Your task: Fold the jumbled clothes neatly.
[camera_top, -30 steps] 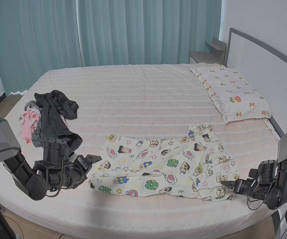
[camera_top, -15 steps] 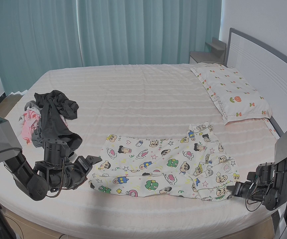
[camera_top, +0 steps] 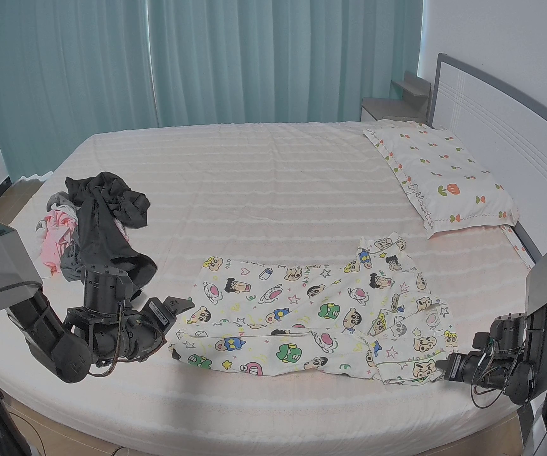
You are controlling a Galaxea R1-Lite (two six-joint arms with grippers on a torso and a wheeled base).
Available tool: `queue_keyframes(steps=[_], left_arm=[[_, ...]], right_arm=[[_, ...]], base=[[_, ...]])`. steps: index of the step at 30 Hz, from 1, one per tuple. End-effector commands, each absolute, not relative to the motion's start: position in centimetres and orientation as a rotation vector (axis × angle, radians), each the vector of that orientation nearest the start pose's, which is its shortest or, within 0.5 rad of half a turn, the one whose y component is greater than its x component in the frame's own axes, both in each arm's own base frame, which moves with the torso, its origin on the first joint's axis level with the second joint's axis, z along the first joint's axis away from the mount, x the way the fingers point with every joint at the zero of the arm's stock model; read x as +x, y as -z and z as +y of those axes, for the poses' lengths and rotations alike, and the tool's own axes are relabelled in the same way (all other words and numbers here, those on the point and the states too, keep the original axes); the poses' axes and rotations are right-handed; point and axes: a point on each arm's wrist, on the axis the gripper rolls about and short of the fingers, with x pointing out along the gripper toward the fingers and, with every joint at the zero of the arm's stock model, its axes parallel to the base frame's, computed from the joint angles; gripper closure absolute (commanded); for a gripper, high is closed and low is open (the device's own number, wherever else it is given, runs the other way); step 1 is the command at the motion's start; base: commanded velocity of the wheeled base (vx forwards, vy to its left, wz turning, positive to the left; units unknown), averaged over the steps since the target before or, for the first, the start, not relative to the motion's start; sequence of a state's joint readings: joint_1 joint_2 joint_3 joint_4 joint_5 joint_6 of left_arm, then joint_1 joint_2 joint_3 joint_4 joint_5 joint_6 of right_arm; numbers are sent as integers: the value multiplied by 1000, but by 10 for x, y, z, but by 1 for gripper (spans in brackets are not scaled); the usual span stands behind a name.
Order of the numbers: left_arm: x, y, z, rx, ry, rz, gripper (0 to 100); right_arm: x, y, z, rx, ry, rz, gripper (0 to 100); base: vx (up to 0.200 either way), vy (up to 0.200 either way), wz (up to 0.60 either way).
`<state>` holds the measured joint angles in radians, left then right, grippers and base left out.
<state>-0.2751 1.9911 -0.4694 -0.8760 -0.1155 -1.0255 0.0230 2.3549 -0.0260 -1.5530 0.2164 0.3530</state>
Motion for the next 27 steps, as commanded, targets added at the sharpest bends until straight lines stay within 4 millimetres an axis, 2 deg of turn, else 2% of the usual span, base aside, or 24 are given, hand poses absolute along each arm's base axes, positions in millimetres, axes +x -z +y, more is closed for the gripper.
queue_keyframes(steps=[1, 6, 9, 10, 11, 12, 17, 20, 22, 23, 27], left_arm=[[277, -41, -81, -921, 10, 779, 0], [281, -34, -83, -898, -18, 776, 0], [283, -33, -91, -884, -4, 777, 0], [285, -30, -101, -865, 25, 793, 0], [285, -30, -102, -863, 27, 794, 0], [289, -26, -115, -840, 61, 810, 0], [301, -7, -139, -803, 90, 863, 0], [310, 10, -149, -750, 95, 898, 0], [310, 10, -149, -749, 95, 897, 0], [320, 12, -156, -725, 79, 857, 0], [328, 18, -164, -695, 63, 837, 0]], right_arm=[[219, 36, 10, 406, -92, 796, 0], [218, 33, 10, 395, -74, 782, 0], [218, 24, 10, 397, -71, 746, 0], [216, 18, 12, 399, -84, 731, 0], [216, 18, 12, 399, -86, 730, 0], [216, 13, 18, 398, -112, 712, 0], [216, 9, 25, 424, -130, 707, 0], [216, 10, 25, 429, -129, 712, 0], [216, 10, 25, 429, -129, 712, 0], [216, 11, 25, 429, -129, 713, 0], [216, 11, 25, 429, -132, 714, 0]], base=[[0, 0, 0], [0, 0, 0], [0, 0, 0], [0, 0, 0], [0, 0, 0], [0, 0, 0], [0, 0, 0], [0, 0, 0], [0, 0, 0], [0, 0, 0], [0, 0, 0]])
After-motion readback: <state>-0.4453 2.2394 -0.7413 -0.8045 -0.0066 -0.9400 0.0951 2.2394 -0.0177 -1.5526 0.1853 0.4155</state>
